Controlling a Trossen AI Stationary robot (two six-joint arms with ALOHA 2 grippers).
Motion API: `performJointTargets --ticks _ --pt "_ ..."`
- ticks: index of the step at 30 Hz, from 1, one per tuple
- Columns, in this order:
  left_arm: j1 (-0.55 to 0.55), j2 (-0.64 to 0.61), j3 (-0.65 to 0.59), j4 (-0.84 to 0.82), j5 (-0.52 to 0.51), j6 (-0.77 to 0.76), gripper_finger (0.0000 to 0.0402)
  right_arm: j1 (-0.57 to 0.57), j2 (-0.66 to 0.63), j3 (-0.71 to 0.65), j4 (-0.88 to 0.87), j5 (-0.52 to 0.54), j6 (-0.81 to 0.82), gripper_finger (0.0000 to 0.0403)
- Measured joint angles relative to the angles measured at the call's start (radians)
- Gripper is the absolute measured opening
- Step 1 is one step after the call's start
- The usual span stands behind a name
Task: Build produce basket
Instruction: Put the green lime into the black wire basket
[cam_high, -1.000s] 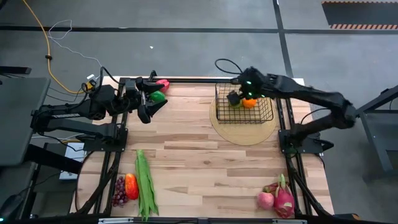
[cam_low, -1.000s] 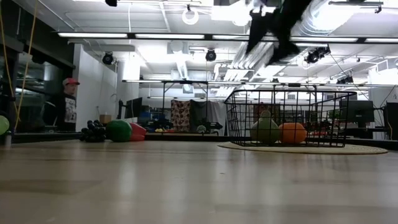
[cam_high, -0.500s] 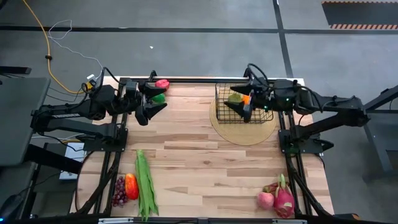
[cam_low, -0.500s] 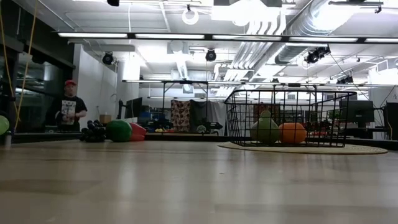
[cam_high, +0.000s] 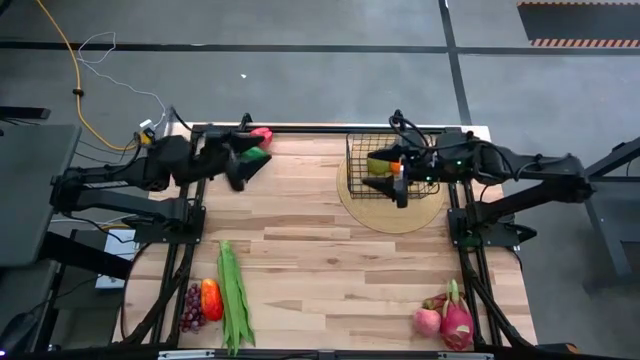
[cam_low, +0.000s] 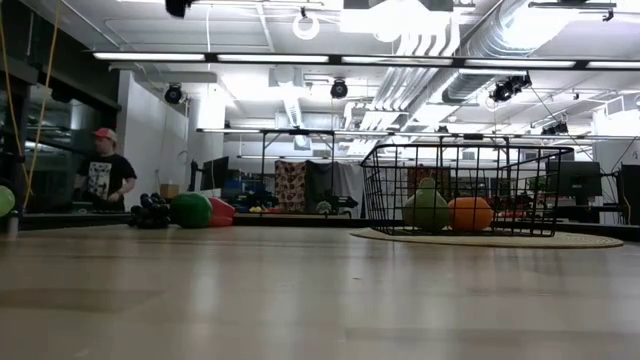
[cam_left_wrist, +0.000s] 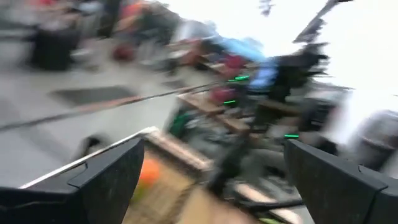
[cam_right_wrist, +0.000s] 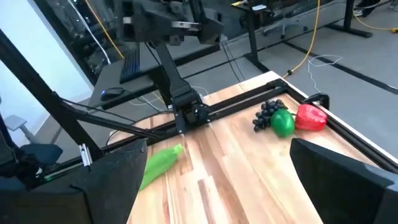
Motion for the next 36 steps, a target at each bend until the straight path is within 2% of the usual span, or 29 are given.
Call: performJointTargets --ticks 2,4,7,11,13,16,22,27,32,36 --pt "0.032 0.047 0.068 -0.181 -0.097 -0.056 0.0376 0.0 -0.01 0.0 -0.026 0.016 0.009 0.0384" --pt "0.093 0.108 0.144 -0.367 -0.142 -0.148 0.0376 0.0 -0.015 0.0 -0.046 0.029 0.01 0.0384" --pt "0.216 0.205 0.215 -0.61 -0.128 -0.272 0.0376 0.0 -0.015 0.0 -0.082 0.05 0.021 0.0384" --pt "0.341 0.322 0.183 -0.766 -0.114 -0.41 0.0376 0.0 -0.006 0.0 -0.126 0.067 0.057 0.0384" --pt "0.377 0.372 0.14 -0.776 -0.087 -0.534 0.0376 0.0 -0.004 0.0 -0.134 0.075 0.078 0.0384" --pt "0.409 0.428 0.078 -0.757 -0.069 -0.626 0.0376 0.0 -0.004 0.0 -0.154 0.114 0.104 0.0384" --pt "0.447 0.531 0.022 -0.645 -0.144 -0.843 0.0376 -0.001 -0.003 0.0 -0.157 0.123 0.118 0.0384" --pt "0.479 0.593 0.022 -0.583 -0.162 -0.919 0.0376 -0.001 -0.003 0.0 -0.157 0.123 0.119 0.0384" --pt "0.504 0.654 0.022 -0.593 -0.141 -0.97 0.0376 -0.001 -0.003 0.0 -0.163 0.158 0.118 0.0384" --pt "0.518 0.695 0.022 -0.592 -0.121 -1.074 0.0376 -0.001 -0.003 0.0 -0.165 0.179 0.117 0.0384"
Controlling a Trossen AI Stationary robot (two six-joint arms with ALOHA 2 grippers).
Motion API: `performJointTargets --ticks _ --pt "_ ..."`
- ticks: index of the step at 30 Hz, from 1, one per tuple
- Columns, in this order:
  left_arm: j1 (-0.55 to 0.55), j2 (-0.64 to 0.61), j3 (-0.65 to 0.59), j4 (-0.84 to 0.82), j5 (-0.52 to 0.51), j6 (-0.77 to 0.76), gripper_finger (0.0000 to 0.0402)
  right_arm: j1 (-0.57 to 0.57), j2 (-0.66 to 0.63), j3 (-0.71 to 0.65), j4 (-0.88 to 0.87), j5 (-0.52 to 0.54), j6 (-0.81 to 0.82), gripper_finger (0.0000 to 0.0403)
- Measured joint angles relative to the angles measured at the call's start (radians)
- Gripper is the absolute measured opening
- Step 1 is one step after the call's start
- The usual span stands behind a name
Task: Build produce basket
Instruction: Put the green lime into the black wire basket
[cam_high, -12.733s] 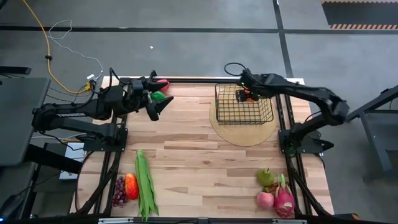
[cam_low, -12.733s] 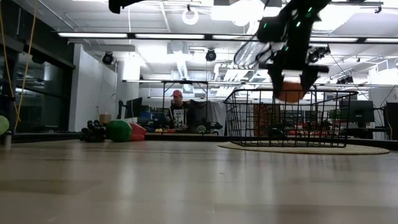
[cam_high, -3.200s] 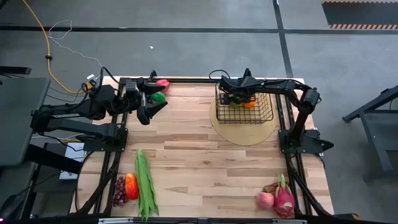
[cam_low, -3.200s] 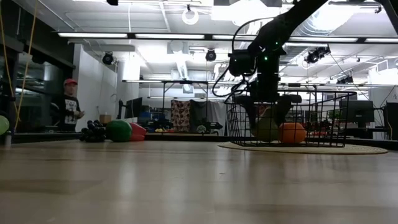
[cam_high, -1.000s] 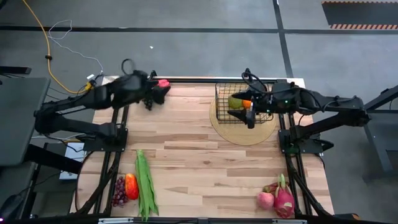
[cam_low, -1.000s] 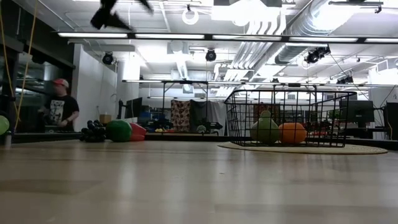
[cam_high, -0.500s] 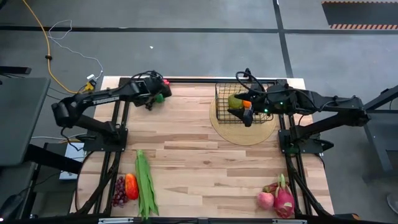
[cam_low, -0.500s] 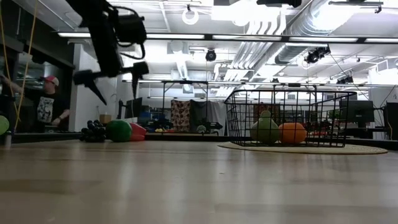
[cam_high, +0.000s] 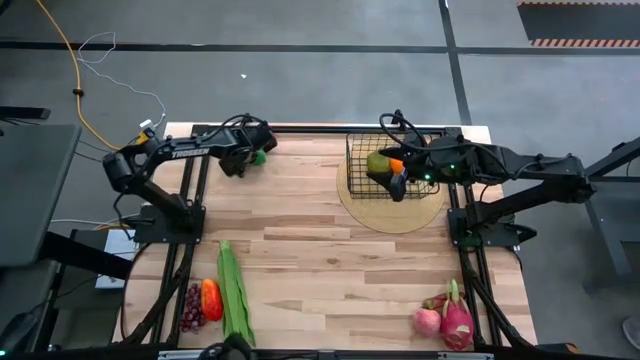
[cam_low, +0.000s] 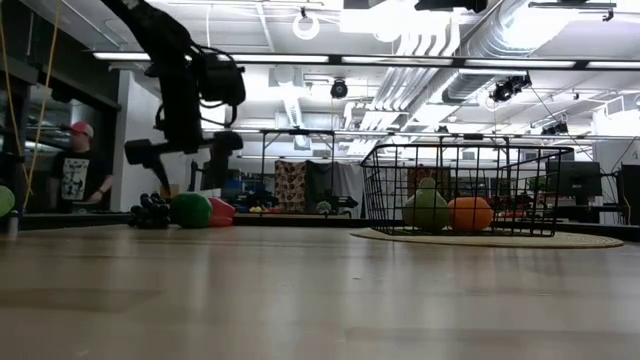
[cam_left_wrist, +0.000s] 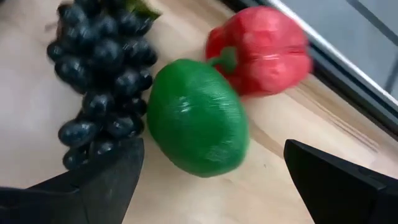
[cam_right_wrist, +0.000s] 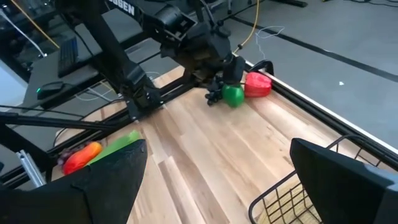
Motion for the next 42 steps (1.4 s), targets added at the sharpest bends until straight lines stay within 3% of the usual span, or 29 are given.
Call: performJointTargets --ticks 14,34,38,42 --pt "0.051 0.139 0.0 0.09 0.093 -0.095 0.0376 0.0 0.0 0.0 0.0 0.015 0.025 0.0384" --pt "0.105 0.152 0.0 0.069 0.009 -0.088 0.0375 0.0 0.0 0.0 0.001 0.014 0.058 0.0384" --pt "0.111 0.151 0.0 0.077 0.009 -0.089 0.0357 0.0 0.0 0.0 0.0 0.013 0.074 0.0384" --pt "0.111 0.151 0.0 0.078 0.009 -0.089 0.0313 0.0 0.0 0.0 0.0 0.013 0.078 0.0384"
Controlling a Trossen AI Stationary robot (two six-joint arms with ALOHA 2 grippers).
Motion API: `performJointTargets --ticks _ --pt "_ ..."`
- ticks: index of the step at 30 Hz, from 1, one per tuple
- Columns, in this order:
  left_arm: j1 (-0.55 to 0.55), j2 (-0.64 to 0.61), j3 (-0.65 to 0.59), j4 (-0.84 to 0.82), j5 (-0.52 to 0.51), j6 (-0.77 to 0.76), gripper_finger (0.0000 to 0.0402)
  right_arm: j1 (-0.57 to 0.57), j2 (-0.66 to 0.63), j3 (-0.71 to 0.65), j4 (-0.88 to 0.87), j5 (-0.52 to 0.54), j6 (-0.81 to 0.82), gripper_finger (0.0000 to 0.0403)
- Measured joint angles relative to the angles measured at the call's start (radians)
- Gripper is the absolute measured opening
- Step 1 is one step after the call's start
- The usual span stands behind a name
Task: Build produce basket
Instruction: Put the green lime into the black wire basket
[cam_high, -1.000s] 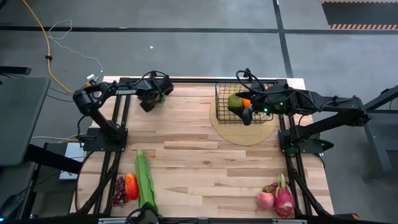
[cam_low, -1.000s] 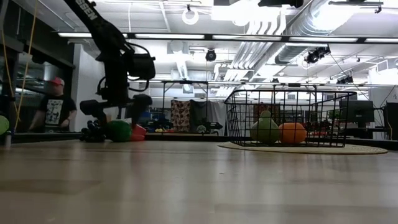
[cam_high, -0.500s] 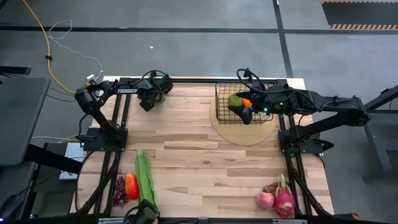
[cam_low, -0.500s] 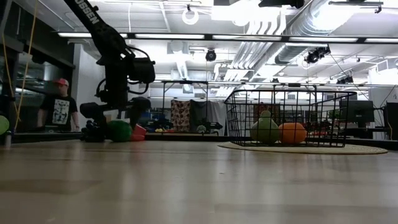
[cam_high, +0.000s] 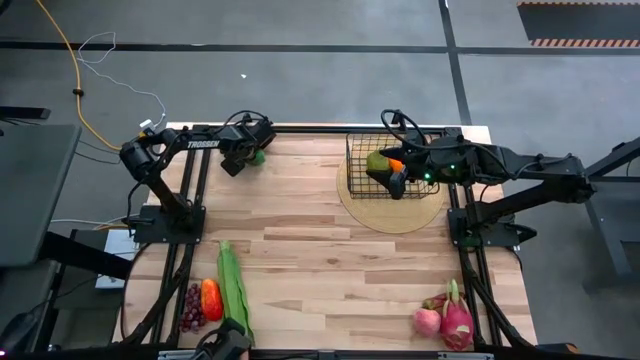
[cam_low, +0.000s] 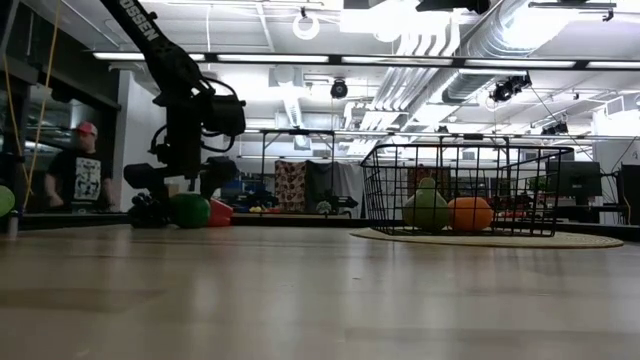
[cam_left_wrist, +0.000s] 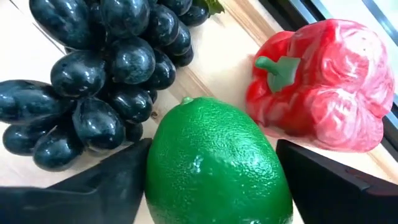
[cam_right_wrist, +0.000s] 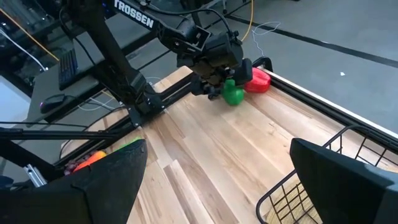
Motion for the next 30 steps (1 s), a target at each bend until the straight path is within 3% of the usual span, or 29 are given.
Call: performJointTargets --ticks 6,13,17,21,23,26,30 --pt "-0.004 -0.001 0.0 0.002 0.022 0.002 0.0253 0.0 0.0 0.0 0.0 0.0 0.0 0.0384" --pt "-0.02 -0.084 -0.001 0.05 0.049 0.15 0.0255 0.0 0.0 0.0 0.0 -0.001 -0.003 0.0384" --pt "-0.049 -0.224 -0.001 0.132 0.019 0.344 0.0255 0.0 0.0 0.0 0.0 -0.001 -0.005 0.0384" --pt "-0.11 -0.405 -0.001 0.256 0.032 0.642 0.0255 0.0 0.0 0.0 -0.001 -0.001 -0.007 0.0384" --pt "-0.156 -0.503 0.0 0.34 0.086 0.817 0.0255 0.0 0.0 0.0 -0.001 -0.001 -0.009 0.0384" --pt "-0.238 -0.635 0.0 0.418 0.247 1.063 0.0255 0.0 0.0 0.0 -0.001 -0.001 -0.026 0.0384" --pt "-0.366 -0.795 0.001 0.481 0.489 1.228 0.0255 0.0 0.0 0.0 -0.001 -0.001 -0.034 0.0384"
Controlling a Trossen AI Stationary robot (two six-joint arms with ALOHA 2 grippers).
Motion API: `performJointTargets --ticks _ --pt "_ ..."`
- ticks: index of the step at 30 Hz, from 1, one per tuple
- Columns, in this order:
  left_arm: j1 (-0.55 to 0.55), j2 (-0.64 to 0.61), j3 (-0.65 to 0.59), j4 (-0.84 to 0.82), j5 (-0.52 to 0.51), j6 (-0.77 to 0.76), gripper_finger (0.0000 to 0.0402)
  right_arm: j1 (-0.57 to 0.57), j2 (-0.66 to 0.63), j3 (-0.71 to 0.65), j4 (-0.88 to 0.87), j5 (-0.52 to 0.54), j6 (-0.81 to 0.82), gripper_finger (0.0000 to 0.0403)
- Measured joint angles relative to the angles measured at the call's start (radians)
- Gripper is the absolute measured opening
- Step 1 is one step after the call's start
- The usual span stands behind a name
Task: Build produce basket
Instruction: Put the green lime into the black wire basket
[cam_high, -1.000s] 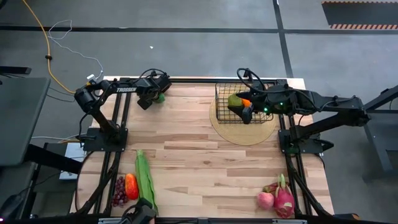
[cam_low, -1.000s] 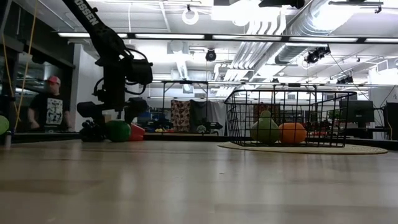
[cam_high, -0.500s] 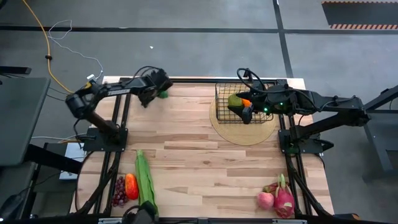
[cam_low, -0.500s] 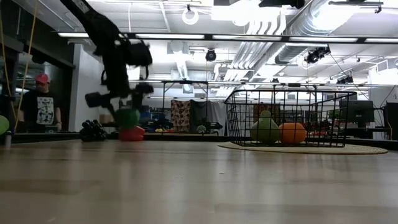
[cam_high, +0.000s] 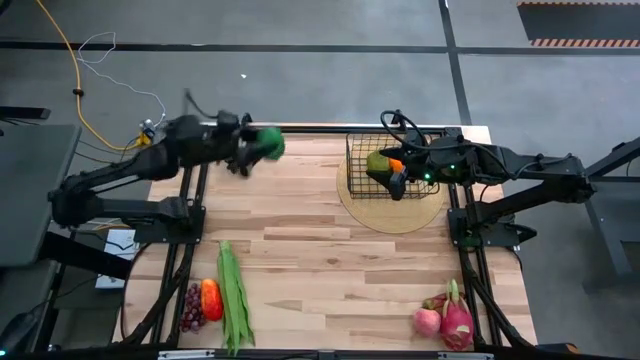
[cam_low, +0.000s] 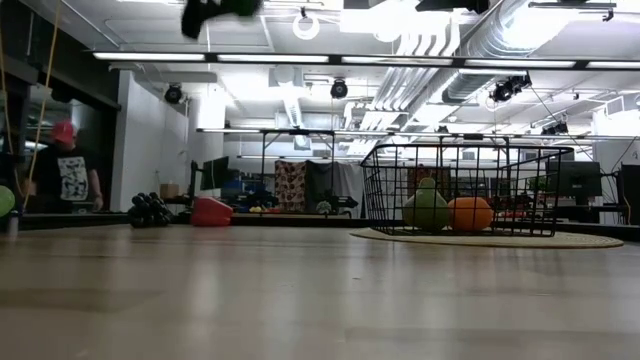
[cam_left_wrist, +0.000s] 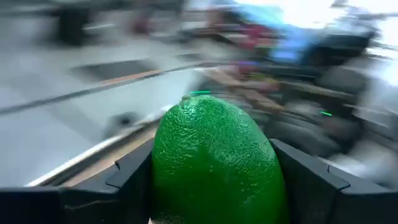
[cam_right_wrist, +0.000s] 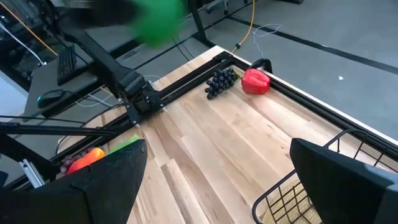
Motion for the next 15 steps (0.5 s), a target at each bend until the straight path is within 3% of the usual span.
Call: performJointTargets --ticks 2,8,15 --pt "-0.059 -0.054 0.0 0.013 0.041 0.028 0.0255 0.0 0.0 0.0 0.0 0.0 -0.001 0.0384" --pt "-0.18 -0.169 0.0 0.039 -0.009 0.165 0.0267 0.0 0.0 0.0 0.0 -0.008 -0.009 0.0384" --pt "-0.221 -0.175 0.0 0.045 -0.076 0.179 0.0274 0.0 0.0 0.0 0.001 -0.021 -0.04 0.0384"
